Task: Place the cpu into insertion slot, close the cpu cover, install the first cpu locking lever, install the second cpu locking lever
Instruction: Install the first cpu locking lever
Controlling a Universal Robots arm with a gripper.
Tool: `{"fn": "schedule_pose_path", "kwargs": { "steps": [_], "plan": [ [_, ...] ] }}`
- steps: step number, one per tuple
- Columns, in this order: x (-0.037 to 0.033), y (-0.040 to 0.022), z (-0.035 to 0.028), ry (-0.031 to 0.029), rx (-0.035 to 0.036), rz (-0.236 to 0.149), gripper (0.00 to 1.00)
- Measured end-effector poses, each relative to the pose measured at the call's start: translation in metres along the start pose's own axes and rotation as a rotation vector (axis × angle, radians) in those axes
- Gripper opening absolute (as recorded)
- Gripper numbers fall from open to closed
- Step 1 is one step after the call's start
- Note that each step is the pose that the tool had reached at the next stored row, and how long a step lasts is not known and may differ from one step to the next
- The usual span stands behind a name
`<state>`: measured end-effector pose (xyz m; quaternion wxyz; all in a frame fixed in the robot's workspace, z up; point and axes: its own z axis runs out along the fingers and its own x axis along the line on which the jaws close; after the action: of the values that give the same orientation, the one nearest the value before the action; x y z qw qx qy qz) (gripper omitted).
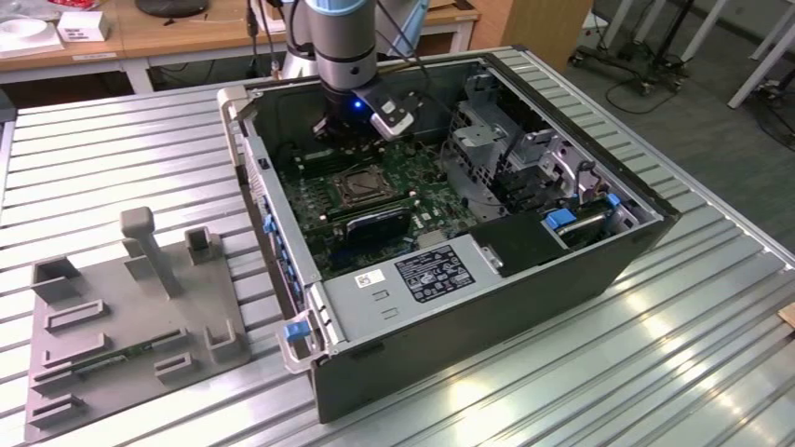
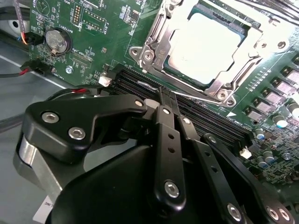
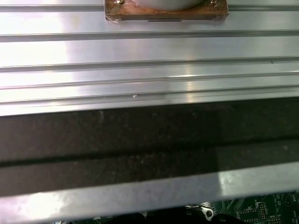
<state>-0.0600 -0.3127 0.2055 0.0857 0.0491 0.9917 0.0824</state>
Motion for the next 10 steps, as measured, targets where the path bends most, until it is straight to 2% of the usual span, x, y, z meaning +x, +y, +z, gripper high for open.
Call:
{"fn": "schedule_pose_path", "kwargs": {
  "steps": [10],
  "plan": [
    [0.0012, -0.0001, 0.0000, -0.0043, -0.0004, 0.000, 0.11]
  ]
}}
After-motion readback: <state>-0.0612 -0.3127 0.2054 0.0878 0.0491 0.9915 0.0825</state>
